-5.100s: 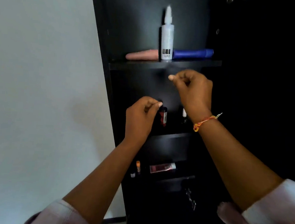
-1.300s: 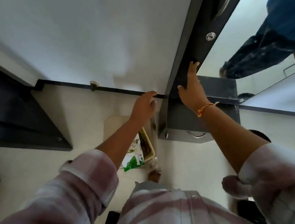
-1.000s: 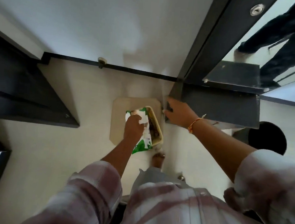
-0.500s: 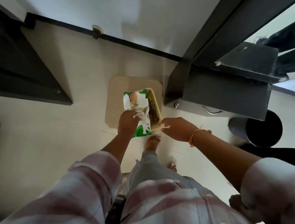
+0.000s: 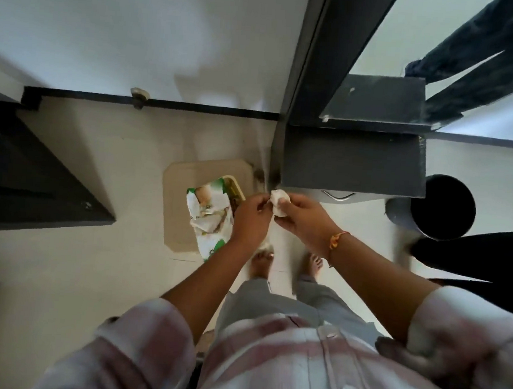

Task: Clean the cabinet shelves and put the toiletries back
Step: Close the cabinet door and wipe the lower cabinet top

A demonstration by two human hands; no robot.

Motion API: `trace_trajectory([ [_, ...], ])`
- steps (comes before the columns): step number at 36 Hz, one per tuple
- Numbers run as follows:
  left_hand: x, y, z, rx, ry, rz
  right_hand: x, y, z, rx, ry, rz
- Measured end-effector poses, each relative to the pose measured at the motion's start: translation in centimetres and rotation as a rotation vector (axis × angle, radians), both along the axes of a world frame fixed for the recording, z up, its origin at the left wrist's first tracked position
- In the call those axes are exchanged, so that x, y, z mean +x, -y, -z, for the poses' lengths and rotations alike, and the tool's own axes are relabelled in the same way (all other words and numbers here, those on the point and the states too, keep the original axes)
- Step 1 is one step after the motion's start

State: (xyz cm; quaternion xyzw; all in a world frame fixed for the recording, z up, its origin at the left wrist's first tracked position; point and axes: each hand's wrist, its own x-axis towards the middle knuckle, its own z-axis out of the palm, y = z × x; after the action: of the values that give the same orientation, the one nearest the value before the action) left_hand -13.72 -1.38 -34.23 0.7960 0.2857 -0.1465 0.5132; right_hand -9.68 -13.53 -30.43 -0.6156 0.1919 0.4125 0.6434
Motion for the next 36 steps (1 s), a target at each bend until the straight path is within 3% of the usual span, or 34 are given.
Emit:
trace_trajectory([
  [5, 2.5, 4.7, -0.6, 0.082, 0.075, 0.228, 1.0, 5.7, 1.5, -0.190, 0.120, 0.082],
  [11, 6.2, 9.1, 0.5, 0.290, 0.030, 0.548, 3.8, 15.9, 3.6, -0.811, 0.426, 0.110],
  [13, 7.9, 10.5, 1.1, 0.378, 0.014, 0.643, 5.1, 19.7, 4.6, -0.930, 0.453, 0.177],
  [17, 11.3, 12.6, 3.3, 0.528, -0.059, 0.780, 7.5, 24.7, 6.9, -0.984, 0.443, 0.245],
  [22, 14.3, 14.7, 5.0, 0.655, -0.140, 0.786, 10.5, 27.3, 9.8, -1.016, 0.482, 0.162],
  [29, 15.9, 15.4, 6.9, 0.697, -0.287, 0.782, 14.1, 28.5, 12.6, -1.074, 0.545, 0.026],
  [36, 16.3, 15.2, 7.9, 0.758, -0.272, 0.831, 20.3, 28.5, 13.1, -1.077, 0.586, 0.052],
])
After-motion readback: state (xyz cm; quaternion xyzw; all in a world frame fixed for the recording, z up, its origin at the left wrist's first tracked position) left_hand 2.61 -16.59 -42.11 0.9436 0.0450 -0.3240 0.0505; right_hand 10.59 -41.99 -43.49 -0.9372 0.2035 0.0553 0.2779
